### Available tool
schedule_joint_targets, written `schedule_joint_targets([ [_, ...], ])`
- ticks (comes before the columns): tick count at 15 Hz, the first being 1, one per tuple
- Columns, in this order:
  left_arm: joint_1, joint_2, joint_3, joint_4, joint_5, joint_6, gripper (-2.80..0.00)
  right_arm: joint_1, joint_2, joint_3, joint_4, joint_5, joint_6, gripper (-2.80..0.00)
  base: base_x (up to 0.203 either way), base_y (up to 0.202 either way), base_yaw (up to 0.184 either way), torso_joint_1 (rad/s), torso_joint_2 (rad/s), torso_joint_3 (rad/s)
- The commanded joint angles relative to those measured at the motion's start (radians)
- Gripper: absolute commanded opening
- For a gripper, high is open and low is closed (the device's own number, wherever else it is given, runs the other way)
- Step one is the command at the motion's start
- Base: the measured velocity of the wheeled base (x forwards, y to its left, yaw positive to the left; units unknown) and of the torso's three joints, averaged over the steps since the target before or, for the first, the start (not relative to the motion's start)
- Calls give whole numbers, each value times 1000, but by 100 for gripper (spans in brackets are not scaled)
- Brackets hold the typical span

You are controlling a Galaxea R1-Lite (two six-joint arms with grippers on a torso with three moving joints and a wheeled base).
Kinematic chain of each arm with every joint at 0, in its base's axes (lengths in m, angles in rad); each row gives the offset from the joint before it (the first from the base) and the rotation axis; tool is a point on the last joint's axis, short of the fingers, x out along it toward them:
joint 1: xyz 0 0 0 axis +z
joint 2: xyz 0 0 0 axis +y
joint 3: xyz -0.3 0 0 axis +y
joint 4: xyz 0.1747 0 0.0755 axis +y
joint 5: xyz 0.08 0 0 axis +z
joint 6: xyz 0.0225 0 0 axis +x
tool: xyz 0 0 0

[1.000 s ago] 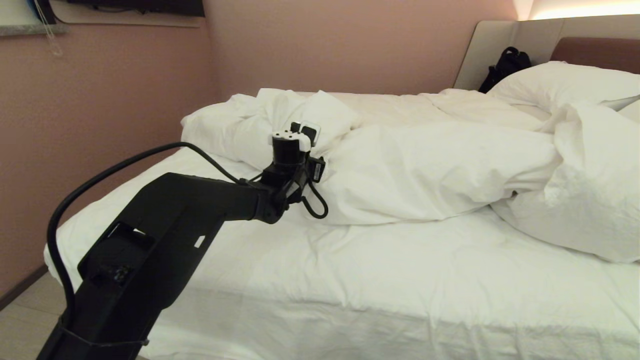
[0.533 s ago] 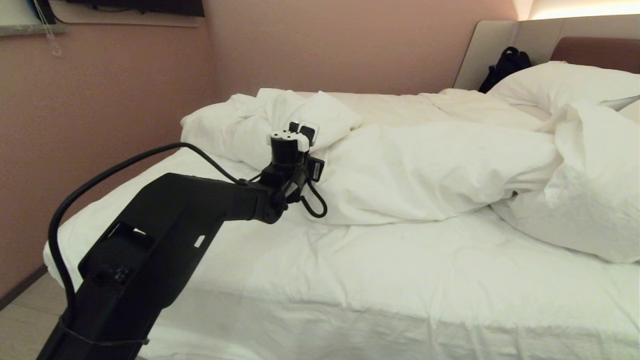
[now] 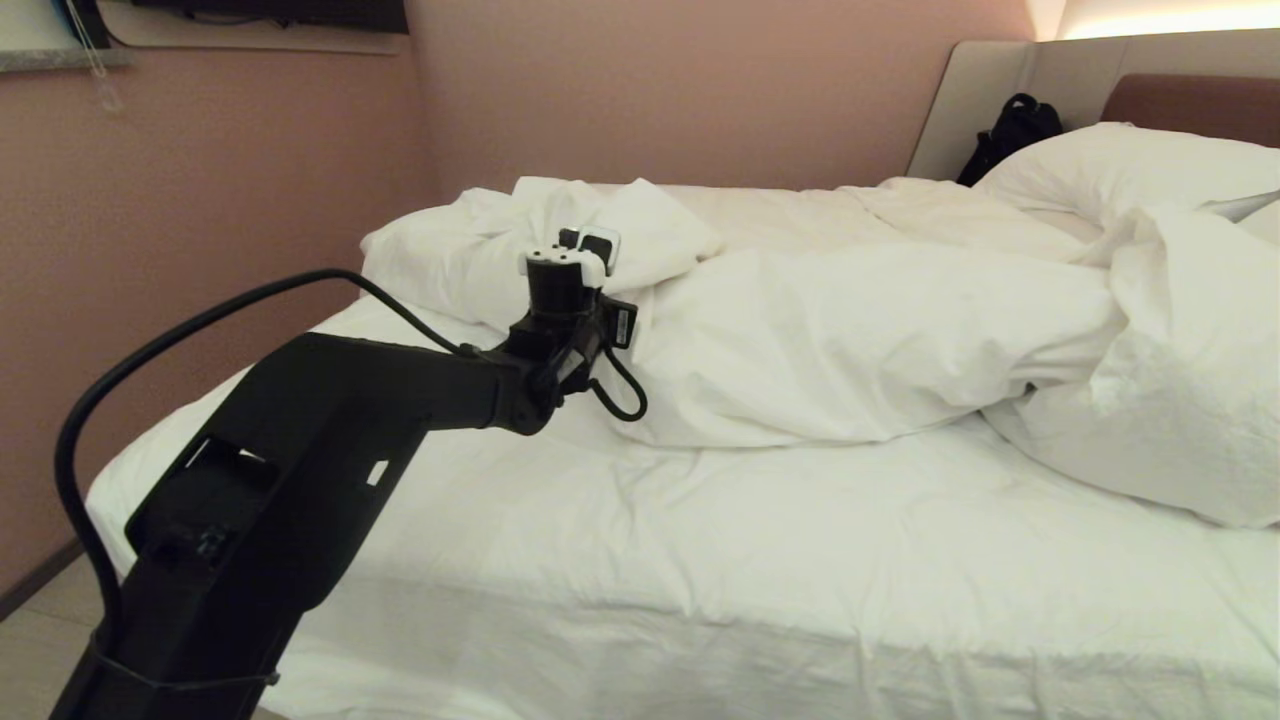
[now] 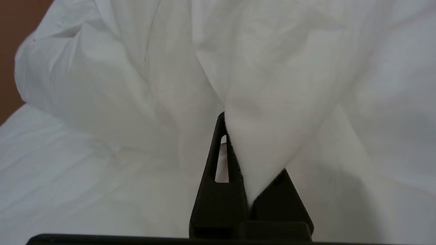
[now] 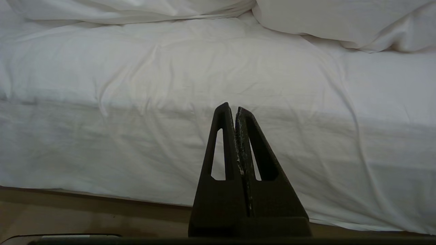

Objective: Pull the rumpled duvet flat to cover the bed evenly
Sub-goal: Flatten the corners of the folded blanket

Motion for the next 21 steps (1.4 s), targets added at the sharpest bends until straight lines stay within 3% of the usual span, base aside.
schedule_joint_targets([
  [1, -1, -46, 4, 50, 2, -45, -280, 0, 0, 0, 0, 0, 0, -280, 0, 0, 0, 0, 0, 0],
  [5, -9, -142, 124, 122, 2, -135, -280, 0, 0, 0, 0, 0, 0, -280, 0, 0, 0, 0, 0, 0],
  [10, -55, -326, 503, 91, 1, -167, -280, 0, 0, 0, 0, 0, 0, -280, 0, 0, 0, 0, 0, 0],
  [12, -60, -399, 585, 52, 2, -169, -280, 0, 0, 0, 0, 0, 0, -280, 0, 0, 0, 0, 0, 0],
  [15, -70, -488, 671, 41, 11, -170, -280, 0, 0, 0, 0, 0, 0, -280, 0, 0, 0, 0, 0, 0],
  [21, -120, -605, 761, 53, 101, -168, -280, 0, 0, 0, 0, 0, 0, -280, 0, 0, 0, 0, 0, 0],
])
